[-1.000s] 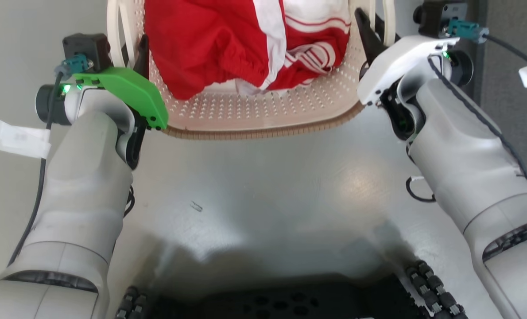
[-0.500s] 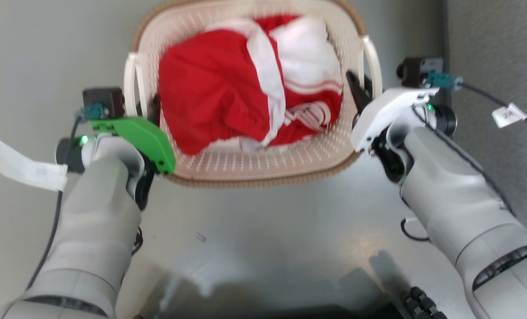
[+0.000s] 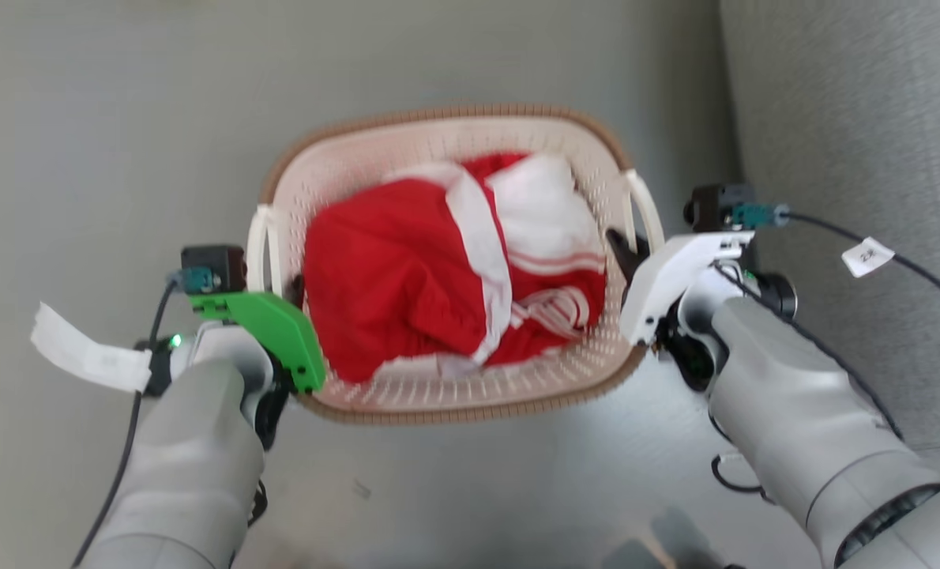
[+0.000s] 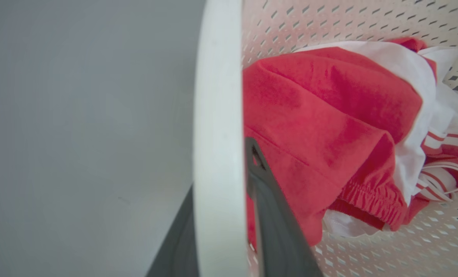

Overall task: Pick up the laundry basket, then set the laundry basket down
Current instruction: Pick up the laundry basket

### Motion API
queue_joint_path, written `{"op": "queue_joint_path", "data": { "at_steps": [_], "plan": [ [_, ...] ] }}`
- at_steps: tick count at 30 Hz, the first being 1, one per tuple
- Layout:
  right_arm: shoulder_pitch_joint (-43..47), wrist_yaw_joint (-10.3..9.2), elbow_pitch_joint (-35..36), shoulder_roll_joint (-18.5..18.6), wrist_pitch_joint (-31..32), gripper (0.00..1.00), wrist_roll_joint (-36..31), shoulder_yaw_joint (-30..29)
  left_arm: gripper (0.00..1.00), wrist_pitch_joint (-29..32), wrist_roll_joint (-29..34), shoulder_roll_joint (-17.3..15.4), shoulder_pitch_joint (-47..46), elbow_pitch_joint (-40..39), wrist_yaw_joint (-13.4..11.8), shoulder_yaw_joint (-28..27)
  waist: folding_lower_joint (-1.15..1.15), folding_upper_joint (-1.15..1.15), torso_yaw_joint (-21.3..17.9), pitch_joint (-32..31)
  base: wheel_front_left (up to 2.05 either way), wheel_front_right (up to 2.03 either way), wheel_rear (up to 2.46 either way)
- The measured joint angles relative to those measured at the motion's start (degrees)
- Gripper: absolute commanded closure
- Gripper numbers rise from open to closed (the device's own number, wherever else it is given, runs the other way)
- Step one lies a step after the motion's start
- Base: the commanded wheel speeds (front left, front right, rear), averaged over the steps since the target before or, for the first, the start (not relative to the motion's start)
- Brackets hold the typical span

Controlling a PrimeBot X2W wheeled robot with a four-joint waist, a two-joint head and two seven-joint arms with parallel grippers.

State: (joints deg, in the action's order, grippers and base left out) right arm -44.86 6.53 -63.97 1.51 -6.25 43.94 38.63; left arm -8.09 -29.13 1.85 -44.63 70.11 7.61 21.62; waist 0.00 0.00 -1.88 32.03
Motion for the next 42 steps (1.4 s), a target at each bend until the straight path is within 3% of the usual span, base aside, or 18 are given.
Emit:
{"op": "queue_joint_path", "data": {
  "at_steps": [42],
  "plan": [
    [15.0,-0.01,-3.1,-0.4,20.2,1.0,9.6,4.0,1.0,18.1,-10.2,-0.1,16.3,0.5,0.1,5.1,0.0,0.0,-3.0,-30.3,0.0,0.0,0.0]
  ]
}}
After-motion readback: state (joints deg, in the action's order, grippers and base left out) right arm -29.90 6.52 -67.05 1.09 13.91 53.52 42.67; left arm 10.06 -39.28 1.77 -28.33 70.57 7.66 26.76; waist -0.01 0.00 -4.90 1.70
